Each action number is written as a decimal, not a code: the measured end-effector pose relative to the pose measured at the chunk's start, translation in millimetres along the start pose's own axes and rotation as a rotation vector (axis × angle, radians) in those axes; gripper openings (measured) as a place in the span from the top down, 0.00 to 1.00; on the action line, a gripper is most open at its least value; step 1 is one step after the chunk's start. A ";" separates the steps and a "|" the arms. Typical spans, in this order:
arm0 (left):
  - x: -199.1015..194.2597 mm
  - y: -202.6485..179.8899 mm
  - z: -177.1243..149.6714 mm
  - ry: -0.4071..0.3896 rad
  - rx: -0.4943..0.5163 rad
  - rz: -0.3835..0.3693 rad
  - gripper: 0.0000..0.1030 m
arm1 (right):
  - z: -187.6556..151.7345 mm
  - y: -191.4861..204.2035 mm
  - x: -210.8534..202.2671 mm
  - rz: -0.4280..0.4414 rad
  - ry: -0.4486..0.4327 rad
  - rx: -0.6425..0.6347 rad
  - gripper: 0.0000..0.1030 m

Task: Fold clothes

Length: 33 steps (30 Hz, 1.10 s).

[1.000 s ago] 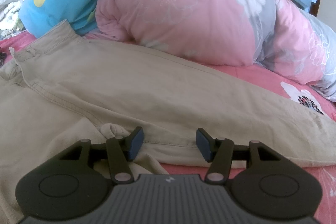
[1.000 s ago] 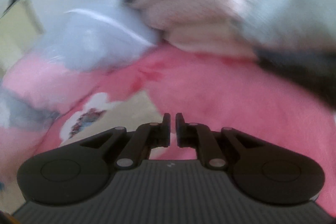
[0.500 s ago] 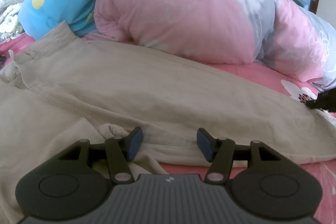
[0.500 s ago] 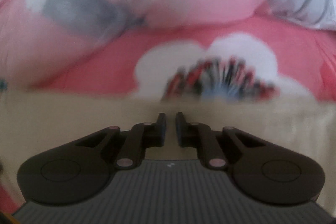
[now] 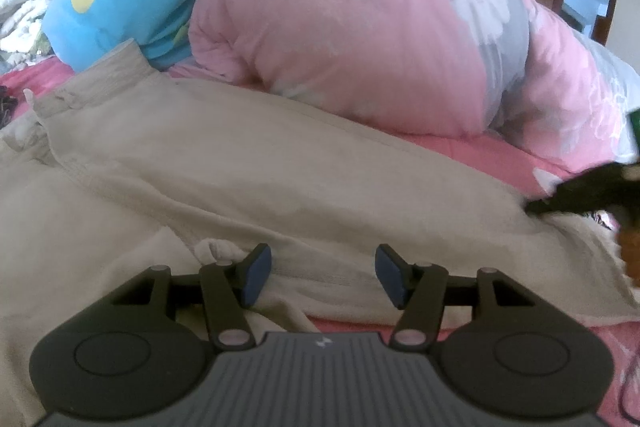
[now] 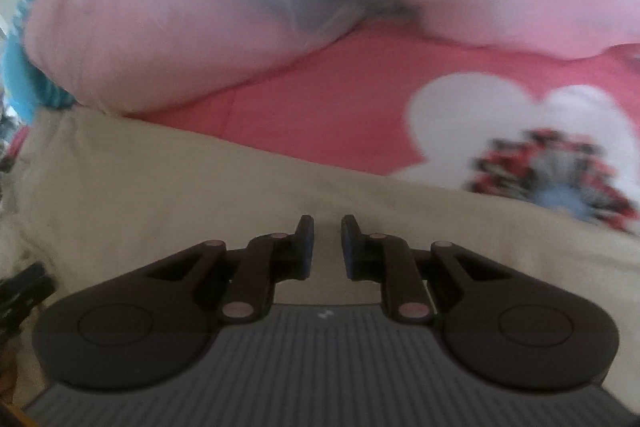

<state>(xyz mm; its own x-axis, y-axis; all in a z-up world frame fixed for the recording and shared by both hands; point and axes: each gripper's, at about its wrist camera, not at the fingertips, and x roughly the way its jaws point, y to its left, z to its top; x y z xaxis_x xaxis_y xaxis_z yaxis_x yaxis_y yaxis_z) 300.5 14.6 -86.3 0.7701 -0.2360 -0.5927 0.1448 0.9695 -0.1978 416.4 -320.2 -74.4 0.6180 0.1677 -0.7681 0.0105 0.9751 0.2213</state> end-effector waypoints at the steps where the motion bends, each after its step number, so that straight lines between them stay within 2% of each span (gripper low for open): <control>1: -0.3 0.5 -0.6 -0.002 0.000 -0.001 0.43 | 8.0 1.5 8.8 -0.031 -0.028 -0.001 0.88; 3: -1.5 1.2 -1.7 -0.007 0.003 0.001 0.43 | 25.2 1.8 21.3 -0.091 -0.069 0.027 0.88; 5: -3.4 2.6 -2.3 -0.014 0.002 0.004 0.43 | 35.9 -0.5 18.7 -0.099 -0.072 0.129 0.85; 6: -4.0 3.0 -2.6 -0.014 -0.001 0.006 0.43 | 37.1 3.8 11.1 -0.092 -0.079 0.137 0.83; 9: -2.5 2.1 -3.8 0.000 -0.007 0.021 0.42 | 23.7 35.2 -21.9 -0.005 -0.082 0.010 0.83; 11: 0.1 0.5 -4.6 0.009 -0.001 0.034 0.42 | 11.7 58.5 -30.2 0.081 -0.023 -0.062 0.83; 13: 1.8 0.2 -5.5 0.013 0.003 0.039 0.42 | 5.3 81.2 -21.9 0.152 0.052 -0.115 0.83; 15: 2.2 1.9 -5.9 0.015 0.001 0.032 0.42 | 7.2 101.5 2.8 0.147 0.094 -0.163 0.83; 17: 3.4 4.1 -6.1 0.019 -0.002 0.025 0.43 | 14.4 109.6 35.2 0.091 0.080 -0.167 0.86; 19: 2.6 5.1 -6.7 0.020 -0.004 0.021 0.43 | 31.0 100.2 52.8 0.100 0.012 -0.060 0.88; 21: 2.1 5.6 -6.7 0.023 -0.006 0.018 0.43 | 42.9 90.7 52.8 0.089 -0.010 0.053 0.89; 22: 1.9 5.9 -6.7 0.025 -0.008 0.017 0.43 | 48.3 86.1 51.4 0.080 -0.017 0.108 0.89; 23: 1.8 6.3 -6.8 0.026 -0.011 0.017 0.43 | 50.2 86.0 45.7 0.061 -0.016 0.122 0.84; 25: 1.9 6.6 -6.6 0.029 -0.016 0.017 0.42 | 45.6 95.7 25.5 0.072 -0.013 0.061 0.83; 28: 3.2 4.8 -6.4 0.031 -0.015 0.026 0.42 | 30.3 121.8 2.0 0.182 0.033 -0.054 0.81; 31: 4.1 2.2 -7.5 0.030 0.003 0.036 0.42 | 18.1 163.2 17.5 0.289 0.153 -0.161 0.79; 33: 4.4 2.2 -7.5 0.031 0.005 0.037 0.42 | 16.8 188.2 42.0 0.283 0.173 -0.214 0.79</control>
<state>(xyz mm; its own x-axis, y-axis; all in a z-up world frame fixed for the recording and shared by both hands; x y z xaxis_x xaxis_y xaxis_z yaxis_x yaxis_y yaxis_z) 299.5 15.2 -95.3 0.7554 -0.2019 -0.6234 0.1201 0.9779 -0.1712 457.6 -132.0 -54.9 0.4309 0.4387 -0.7886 -0.3167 0.8918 0.3231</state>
